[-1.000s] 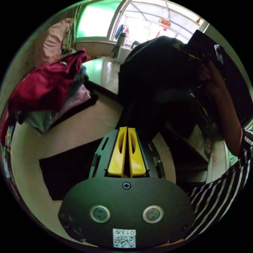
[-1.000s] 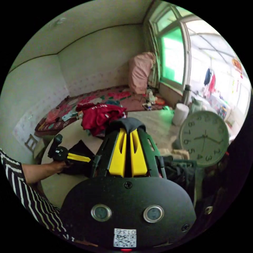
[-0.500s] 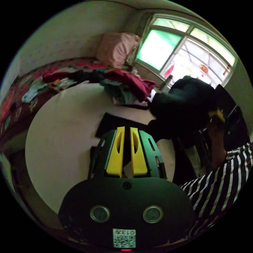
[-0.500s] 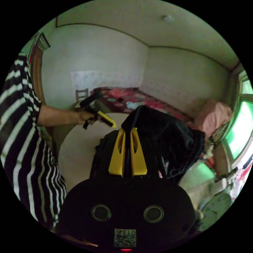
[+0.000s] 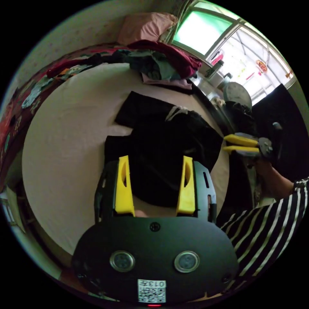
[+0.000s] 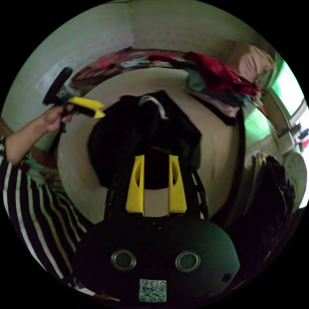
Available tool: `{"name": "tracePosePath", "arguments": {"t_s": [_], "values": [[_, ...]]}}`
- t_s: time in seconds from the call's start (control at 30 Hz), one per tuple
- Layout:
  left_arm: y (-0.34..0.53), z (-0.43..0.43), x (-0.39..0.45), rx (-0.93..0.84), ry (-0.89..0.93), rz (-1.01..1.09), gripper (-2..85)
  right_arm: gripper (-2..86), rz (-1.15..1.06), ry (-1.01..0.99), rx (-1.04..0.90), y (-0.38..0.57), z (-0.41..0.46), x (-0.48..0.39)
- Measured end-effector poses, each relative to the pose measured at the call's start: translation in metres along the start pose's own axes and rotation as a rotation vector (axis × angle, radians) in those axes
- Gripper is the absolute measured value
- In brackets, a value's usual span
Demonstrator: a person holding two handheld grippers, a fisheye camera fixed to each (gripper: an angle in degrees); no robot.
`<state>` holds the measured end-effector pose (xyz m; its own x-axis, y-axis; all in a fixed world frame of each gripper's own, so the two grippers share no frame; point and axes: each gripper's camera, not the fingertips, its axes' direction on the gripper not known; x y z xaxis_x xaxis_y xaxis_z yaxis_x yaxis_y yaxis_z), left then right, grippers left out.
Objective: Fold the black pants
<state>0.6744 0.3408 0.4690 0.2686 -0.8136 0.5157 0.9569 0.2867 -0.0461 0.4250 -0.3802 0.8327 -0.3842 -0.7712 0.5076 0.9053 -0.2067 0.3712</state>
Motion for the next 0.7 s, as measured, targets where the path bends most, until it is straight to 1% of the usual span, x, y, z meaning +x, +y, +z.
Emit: {"name": "tracePosePath", "arguments": {"t_s": [0.07,0.13,0.17,0.2,0.23,0.27,0.3,0.33,0.37,0.4,0.43,0.47,0.5,0.53,0.57,0.6,0.67,0.7], "values": [[-0.012,0.027,0.002,-0.057,-0.007,-0.018,20.3,12.7,0.096,0.098,-0.005,-0.011,0.008,0.023],[-0.023,0.044,0.001,-0.079,0.037,-0.052,17.4,12.8,0.135,0.109,-0.023,-0.022,0.023,0.033],[-0.028,0.051,0.001,-0.090,0.033,-0.075,13.1,11.1,0.138,0.086,-0.086,-0.030,0.039,0.036],[-0.031,0.056,0.000,-0.116,-0.014,-0.090,6.1,9.6,0.131,0.075,-0.117,-0.033,0.047,0.036],[-0.032,0.056,-0.001,-0.114,-0.019,-0.093,2.6,6.3,0.106,0.054,-0.175,-0.039,0.060,0.034],[-0.034,0.046,-0.003,-0.084,0.005,-0.089,1.9,2.8,0.110,0.041,-0.246,-0.043,0.069,0.035],[-0.033,0.025,-0.007,-0.024,0.017,-0.078,1.3,2.5,0.123,0.044,-0.252,-0.045,0.067,0.037],[-0.033,0.013,-0.010,0.000,0.016,-0.073,1.0,1.8,0.138,0.034,-0.181,-0.048,0.051,0.040],[-0.031,-0.015,-0.017,0.062,0.006,-0.064,0.7,1.4,0.150,0.023,-0.091,-0.050,0.029,0.044],[-0.026,-0.050,-0.027,0.143,-0.016,-0.066,0.5,1.2,0.158,0.031,-0.052,-0.051,0.017,0.046],[-0.023,-0.069,-0.033,0.182,-0.019,-0.074,0.4,1.0,0.162,0.046,0.026,-0.052,-0.009,0.049],[-0.014,-0.109,-0.047,0.288,-0.009,-0.093,0.3,0.9,0.144,0.060,0.119,-0.053,-0.036,0.050],[0.000,-0.151,-0.059,0.418,0.017,-0.096,0.3,0.8,0.142,0.081,0.166,-0.052,-0.050,0.049],[0.007,-0.171,-0.064,0.483,0.027,-0.092,0.2,0.8,0.148,0.116,0.247,-0.051,-0.078,0.049],[0.026,-0.209,-0.072,0.612,0.034,-0.092,0.3,0.7,0.155,0.122,0.352,-0.047,-0.107,0.049],[0.046,-0.240,-0.079,0.734,0.036,-0.080,0.3,0.7,0.156,0.115,0.413,-0.043,-0.120,0.049],[0.072,-0.266,-0.092,0.839,0.080,-0.071,0.3,0.7,0.175,0.048,0.606,-0.025,-0.156,0.047],[0.086,-0.270,-0.103,0.864,0.124,-0.086,0.4,0.7,0.195,0.017,0.628,-0.021,-0.159,0.047]]}}
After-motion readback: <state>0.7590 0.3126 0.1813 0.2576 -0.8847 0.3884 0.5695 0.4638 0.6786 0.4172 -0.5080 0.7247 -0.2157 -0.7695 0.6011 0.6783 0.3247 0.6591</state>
